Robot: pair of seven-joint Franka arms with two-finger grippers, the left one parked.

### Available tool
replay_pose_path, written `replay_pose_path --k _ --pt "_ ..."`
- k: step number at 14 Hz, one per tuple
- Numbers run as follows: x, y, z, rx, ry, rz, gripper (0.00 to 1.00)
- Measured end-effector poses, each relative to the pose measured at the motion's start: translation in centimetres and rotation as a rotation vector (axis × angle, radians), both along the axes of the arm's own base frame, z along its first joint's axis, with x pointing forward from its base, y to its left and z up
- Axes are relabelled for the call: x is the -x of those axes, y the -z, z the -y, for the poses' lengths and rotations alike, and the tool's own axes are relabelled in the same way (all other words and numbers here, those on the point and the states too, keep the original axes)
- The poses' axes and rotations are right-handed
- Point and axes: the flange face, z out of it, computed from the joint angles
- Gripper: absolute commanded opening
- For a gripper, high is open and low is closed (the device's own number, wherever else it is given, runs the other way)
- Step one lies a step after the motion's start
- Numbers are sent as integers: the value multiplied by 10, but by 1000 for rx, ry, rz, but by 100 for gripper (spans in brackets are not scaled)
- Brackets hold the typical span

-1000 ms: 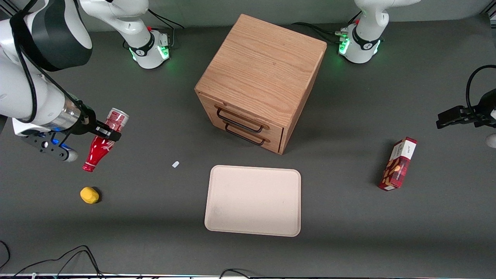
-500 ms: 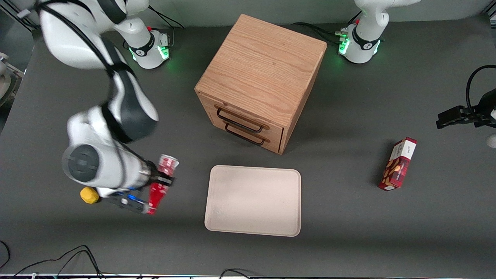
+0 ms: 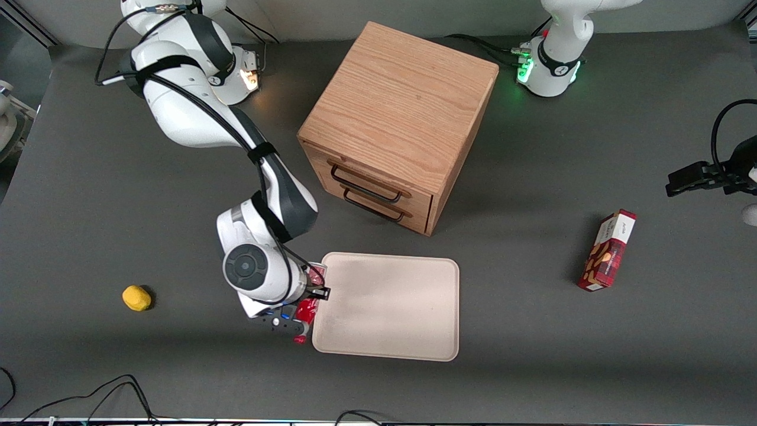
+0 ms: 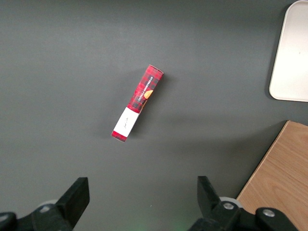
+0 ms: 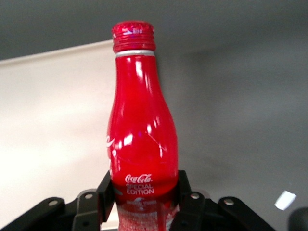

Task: Place coke bottle on tray
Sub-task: 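Carry the bottle over the cream tray and lower it, then open the right gripper to release the bottle onto the tray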

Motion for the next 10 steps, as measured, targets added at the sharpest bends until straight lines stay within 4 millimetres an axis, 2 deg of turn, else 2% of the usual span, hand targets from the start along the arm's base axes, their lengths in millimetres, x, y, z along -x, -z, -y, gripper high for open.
replay_pose_path --k 6,9,10 --pt "-1 48 -15 -12 -72 51 0" --pt "-2 63 -13 -8 -102 50 0" --pt "-1 66 -13 -6 -108 47 6"
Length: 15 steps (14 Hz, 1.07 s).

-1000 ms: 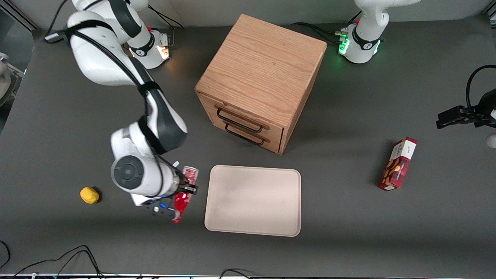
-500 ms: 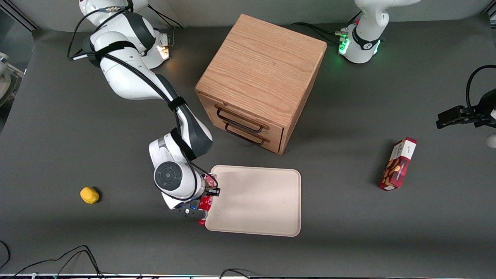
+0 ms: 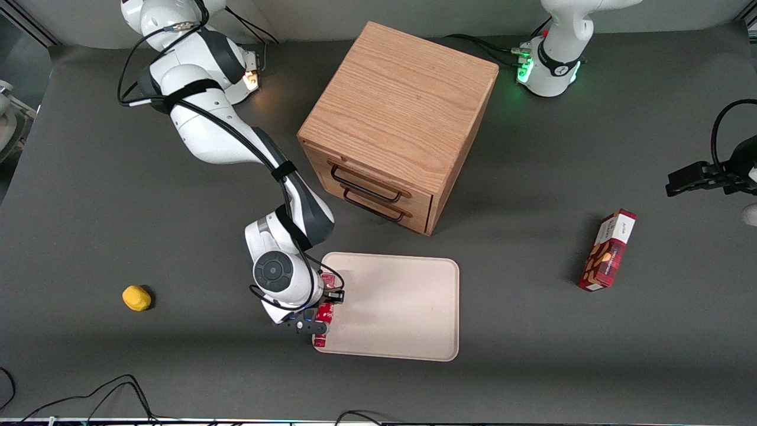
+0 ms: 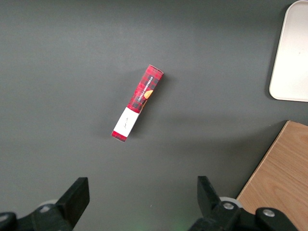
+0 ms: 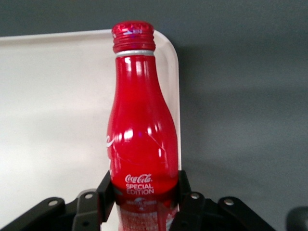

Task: Place coke bottle on tray
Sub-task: 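Open the right gripper to release the bottle onto the tray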

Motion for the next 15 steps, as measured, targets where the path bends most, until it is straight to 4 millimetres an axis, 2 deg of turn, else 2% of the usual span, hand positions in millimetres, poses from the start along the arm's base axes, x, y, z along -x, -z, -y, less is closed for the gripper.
replay_pose_path --k 2,3,4,5,15 --pt "1 6 -1 0 -6 -1 39" --pt "1 9 -1 0 -7 -1 62" --pt "1 11 -1 -1 -7 1 91" --pt "1 13 -1 -2 -7 1 100" --pt "-2 6 -2 -8 -6 17 100"
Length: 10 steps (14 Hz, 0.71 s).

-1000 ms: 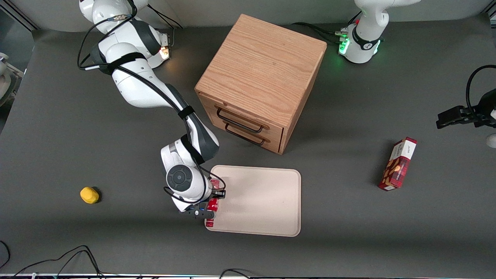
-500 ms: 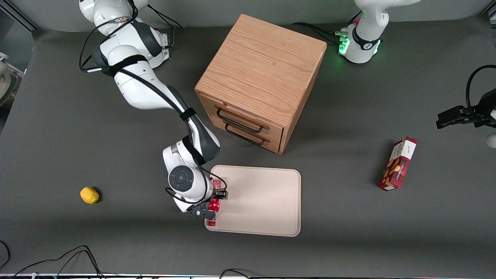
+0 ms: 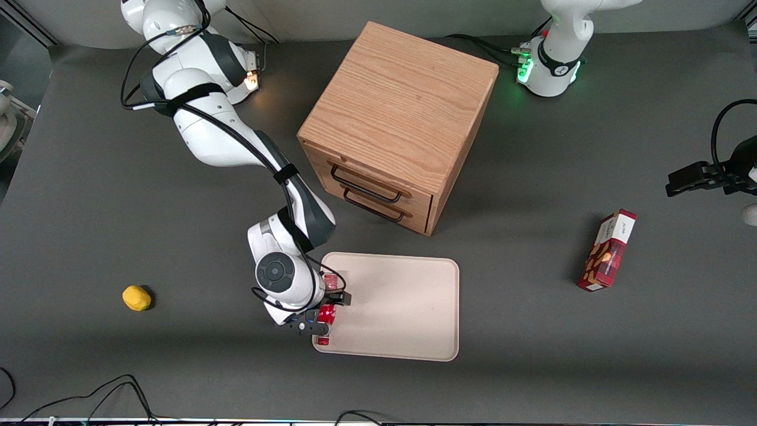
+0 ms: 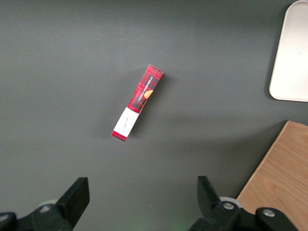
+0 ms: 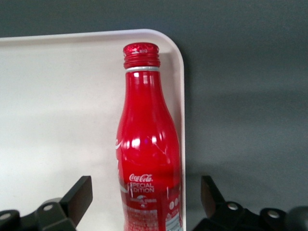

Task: Place coke bottle on tray
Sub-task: 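Open the right gripper to release the bottle onto the tray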

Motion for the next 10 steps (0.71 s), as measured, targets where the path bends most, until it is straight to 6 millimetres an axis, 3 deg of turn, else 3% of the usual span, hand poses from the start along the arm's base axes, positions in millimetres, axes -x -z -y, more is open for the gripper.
replay_pose_path --k 4,8,10 --pt "-1 -13 4 16 3 -20 100" --pt "3 -73 27 52 21 -79 100" --pt "13 -106 56 67 43 -100 100"
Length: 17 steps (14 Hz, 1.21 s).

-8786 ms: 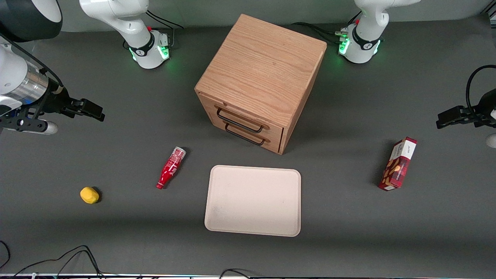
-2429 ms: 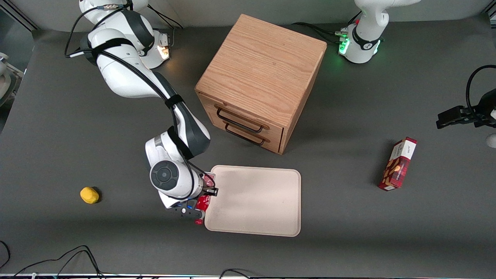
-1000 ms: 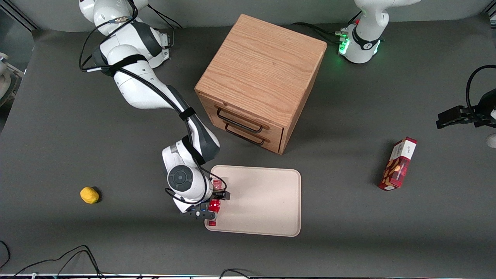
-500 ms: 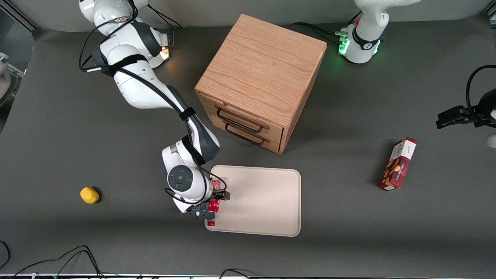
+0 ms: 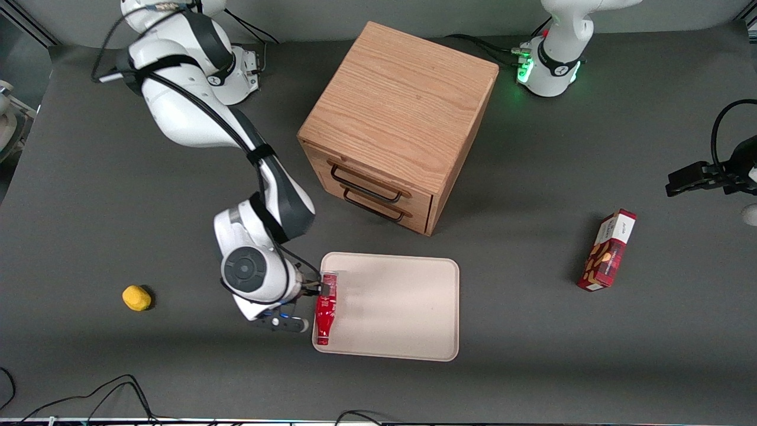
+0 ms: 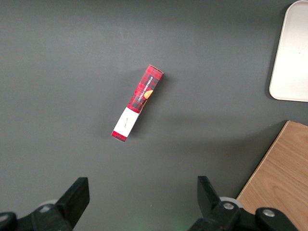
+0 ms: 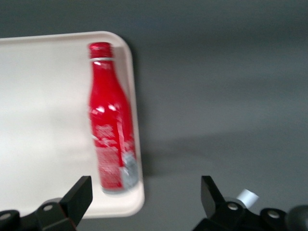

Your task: Place coke bottle on tray

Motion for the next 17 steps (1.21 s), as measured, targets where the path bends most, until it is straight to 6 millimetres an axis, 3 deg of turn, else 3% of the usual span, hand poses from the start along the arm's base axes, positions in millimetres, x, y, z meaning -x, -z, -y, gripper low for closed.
replay_pose_path --k 7,9,11,14,17 --pt "91 -171 153 28 -40 -39 100" --pt "108 -209 203 30 -42 -40 100" --pt "119 -233 246 24 -88 -36 100" --pt "125 -244 269 14 -166 -50 100" --pt "125 -250 260 14 -177 -38 100"
